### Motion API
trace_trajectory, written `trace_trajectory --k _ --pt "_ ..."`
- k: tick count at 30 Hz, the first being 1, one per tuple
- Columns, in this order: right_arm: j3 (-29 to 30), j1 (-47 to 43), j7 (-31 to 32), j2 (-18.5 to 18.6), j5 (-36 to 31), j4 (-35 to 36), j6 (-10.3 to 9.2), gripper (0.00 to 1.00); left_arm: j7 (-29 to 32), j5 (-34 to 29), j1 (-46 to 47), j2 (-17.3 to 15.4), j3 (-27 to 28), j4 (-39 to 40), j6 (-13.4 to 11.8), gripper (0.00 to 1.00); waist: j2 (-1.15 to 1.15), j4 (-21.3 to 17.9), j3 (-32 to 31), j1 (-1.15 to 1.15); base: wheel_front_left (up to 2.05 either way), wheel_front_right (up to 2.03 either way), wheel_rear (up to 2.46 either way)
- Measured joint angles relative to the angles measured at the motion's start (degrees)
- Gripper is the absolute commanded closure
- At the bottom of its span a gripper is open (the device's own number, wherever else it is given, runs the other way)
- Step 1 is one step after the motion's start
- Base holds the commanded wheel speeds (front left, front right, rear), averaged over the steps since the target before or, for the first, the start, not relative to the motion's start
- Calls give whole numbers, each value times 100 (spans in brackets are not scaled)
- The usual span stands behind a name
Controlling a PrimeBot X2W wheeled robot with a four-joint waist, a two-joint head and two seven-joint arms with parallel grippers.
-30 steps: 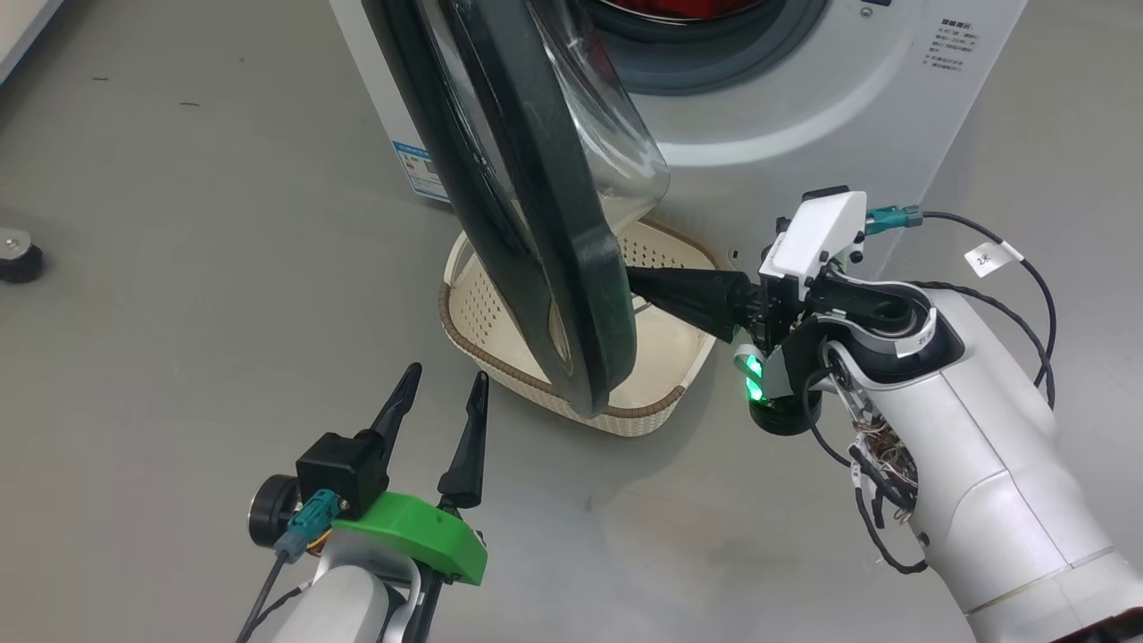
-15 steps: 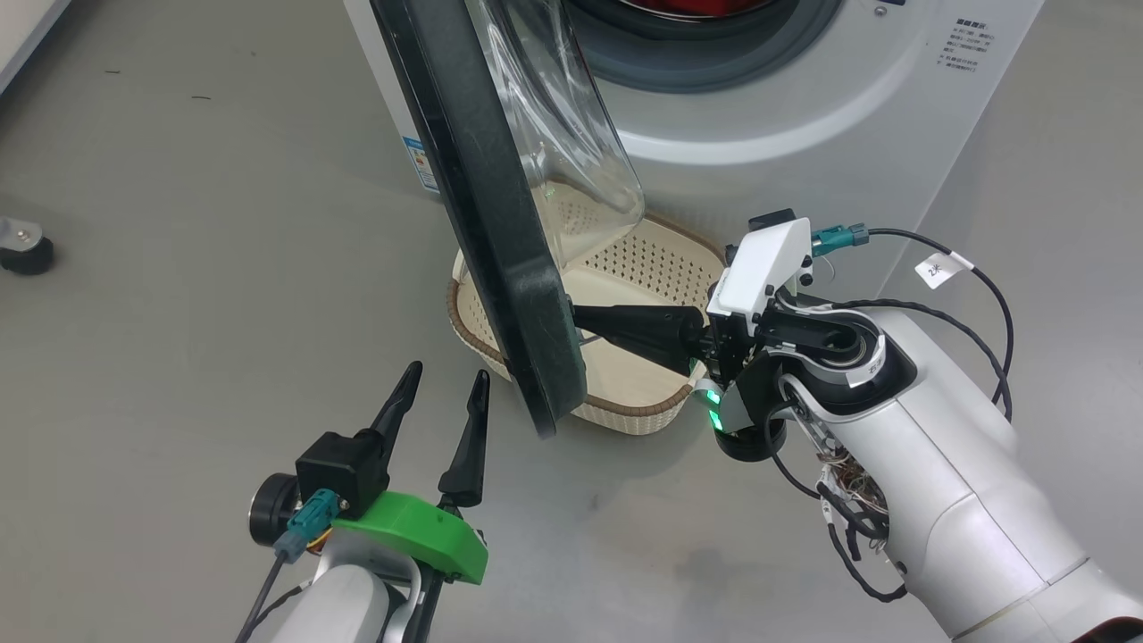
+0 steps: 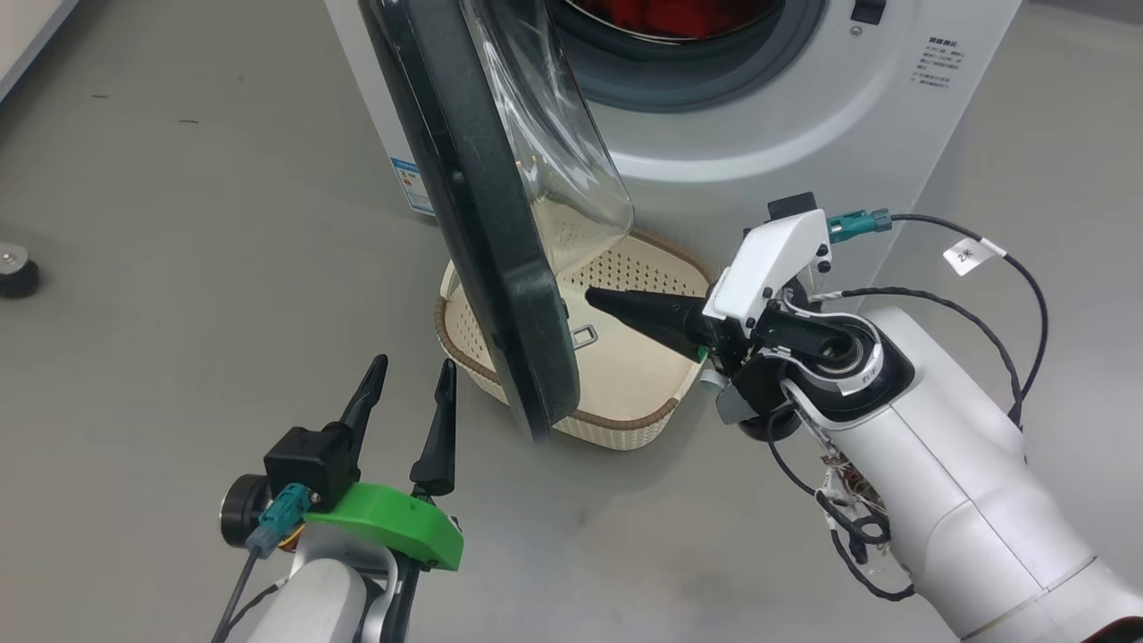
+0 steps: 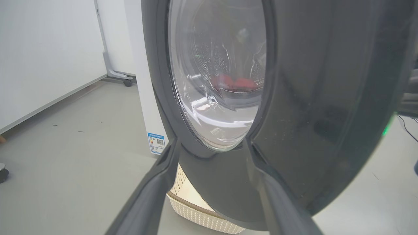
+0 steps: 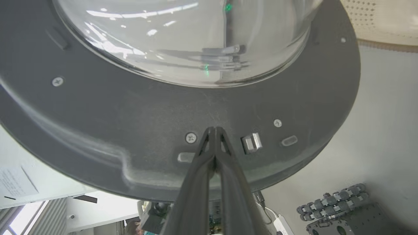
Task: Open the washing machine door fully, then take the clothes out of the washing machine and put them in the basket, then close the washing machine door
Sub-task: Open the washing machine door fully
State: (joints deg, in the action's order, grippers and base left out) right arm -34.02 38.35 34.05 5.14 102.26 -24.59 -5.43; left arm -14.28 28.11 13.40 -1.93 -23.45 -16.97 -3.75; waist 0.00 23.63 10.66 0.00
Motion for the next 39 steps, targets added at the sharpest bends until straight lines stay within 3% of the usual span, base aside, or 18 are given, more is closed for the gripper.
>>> trace_trajectory --k 4,12,13,14,18,26,39 --pt "-66 1 -357 324 -541 88 291 100 0 -129 -64 0 164 -55 -1 0 0 -98 -119 0 0 0 0" --pt "-48 -27 -1105 728 -1268 269 660 100 0 -209 -208 -5 357 -91 -7 0 0 -345 -298 0 0 0 0" --pt "-111 -63 -1356 923 -1649 344 811 100 0 -212 -228 -4 398 -102 -7 0 0 -416 -349 0 0 0 0" --pt "-111 -63 -1356 923 -1649 344 811 100 0 -212 -228 -4 398 -102 -7 0 0 -416 -349 0 0 0 0" --pt "-401 -226 -1929 1458 -2711 450 1037 100 0 -253 -280 -4 498 -119 -4 0 0 -530 -475 0 0 0 0" --pt "-698 -749 -3187 1944 -4143 593 1024 100 0 -294 -496 -34 711 -171 10 0 0 -742 -778 0 0 0 0" --pt "-494 -2044 -4803 2150 -4808 728 174 100 0 -415 -898 -115 1060 -33 77 0 0 -1191 -1178 0 0 0 0"
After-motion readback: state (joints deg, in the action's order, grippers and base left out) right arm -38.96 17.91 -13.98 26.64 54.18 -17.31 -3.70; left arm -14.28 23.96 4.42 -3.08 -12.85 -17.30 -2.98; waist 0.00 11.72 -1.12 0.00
